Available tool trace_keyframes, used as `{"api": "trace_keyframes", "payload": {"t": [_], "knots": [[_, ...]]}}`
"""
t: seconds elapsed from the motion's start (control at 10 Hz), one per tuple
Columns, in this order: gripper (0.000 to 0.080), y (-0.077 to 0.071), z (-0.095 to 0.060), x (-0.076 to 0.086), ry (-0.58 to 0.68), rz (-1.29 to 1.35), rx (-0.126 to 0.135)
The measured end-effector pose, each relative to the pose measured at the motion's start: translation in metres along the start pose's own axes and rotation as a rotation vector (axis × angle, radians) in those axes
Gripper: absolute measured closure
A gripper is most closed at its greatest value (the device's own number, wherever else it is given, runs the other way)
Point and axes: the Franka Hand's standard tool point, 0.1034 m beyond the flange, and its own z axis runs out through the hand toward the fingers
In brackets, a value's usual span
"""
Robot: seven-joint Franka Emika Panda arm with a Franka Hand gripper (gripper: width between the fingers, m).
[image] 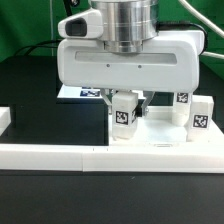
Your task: Assemble square table
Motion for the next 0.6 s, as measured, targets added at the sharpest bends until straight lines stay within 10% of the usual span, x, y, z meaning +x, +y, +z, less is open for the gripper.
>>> {"api": "trace_keyframes", "payload": {"t": [0.6], "knots": [[0.0513, -0.0007, 0.0003, 0.0077, 0.045, 0.603, 0.014]]}}
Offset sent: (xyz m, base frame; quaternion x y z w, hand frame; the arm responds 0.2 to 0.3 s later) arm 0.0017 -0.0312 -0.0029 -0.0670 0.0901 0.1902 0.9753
